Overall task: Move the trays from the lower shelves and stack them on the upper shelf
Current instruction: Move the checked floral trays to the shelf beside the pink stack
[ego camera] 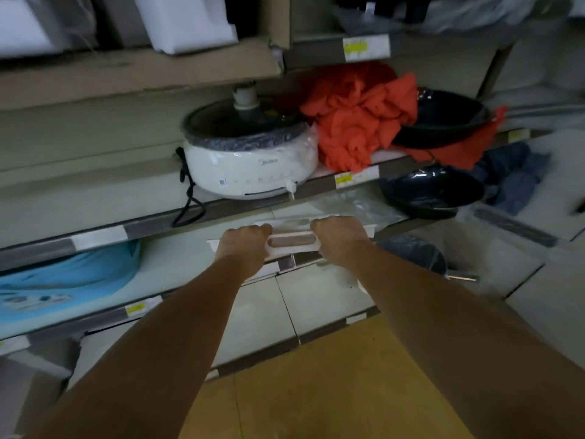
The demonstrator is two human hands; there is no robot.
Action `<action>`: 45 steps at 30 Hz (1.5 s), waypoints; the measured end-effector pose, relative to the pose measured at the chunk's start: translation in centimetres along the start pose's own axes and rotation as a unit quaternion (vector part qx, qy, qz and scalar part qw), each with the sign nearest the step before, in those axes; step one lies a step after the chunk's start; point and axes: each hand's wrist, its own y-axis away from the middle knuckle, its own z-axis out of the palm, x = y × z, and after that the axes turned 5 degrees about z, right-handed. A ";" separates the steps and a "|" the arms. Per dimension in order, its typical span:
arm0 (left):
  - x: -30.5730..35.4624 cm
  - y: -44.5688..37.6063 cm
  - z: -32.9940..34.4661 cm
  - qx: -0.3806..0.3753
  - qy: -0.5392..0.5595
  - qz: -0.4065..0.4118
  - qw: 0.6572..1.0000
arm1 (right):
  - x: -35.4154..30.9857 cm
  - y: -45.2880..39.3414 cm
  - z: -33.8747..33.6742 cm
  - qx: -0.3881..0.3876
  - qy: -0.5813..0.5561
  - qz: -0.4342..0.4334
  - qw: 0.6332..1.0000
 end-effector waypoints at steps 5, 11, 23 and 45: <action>1.2 4.9 -4.0 0.015 0.005 -0.049 0.999 | -0.7 4.4 -3.6 0.027 -0.003 -0.034 0.999; 1.3 12.9 -8.2 -0.002 0.021 -0.116 0.993 | -2.4 10.1 -7.9 0.035 0.006 -0.127 0.991; -5.3 27.5 -14.0 -0.021 -0.026 -0.264 0.964 | -13.6 17.4 -14.7 0.065 -0.012 -0.303 0.951; -9.0 57.7 -20.1 -0.016 -0.131 -0.628 0.767 | -37.7 32.8 -20.8 0.172 -0.075 -0.627 0.756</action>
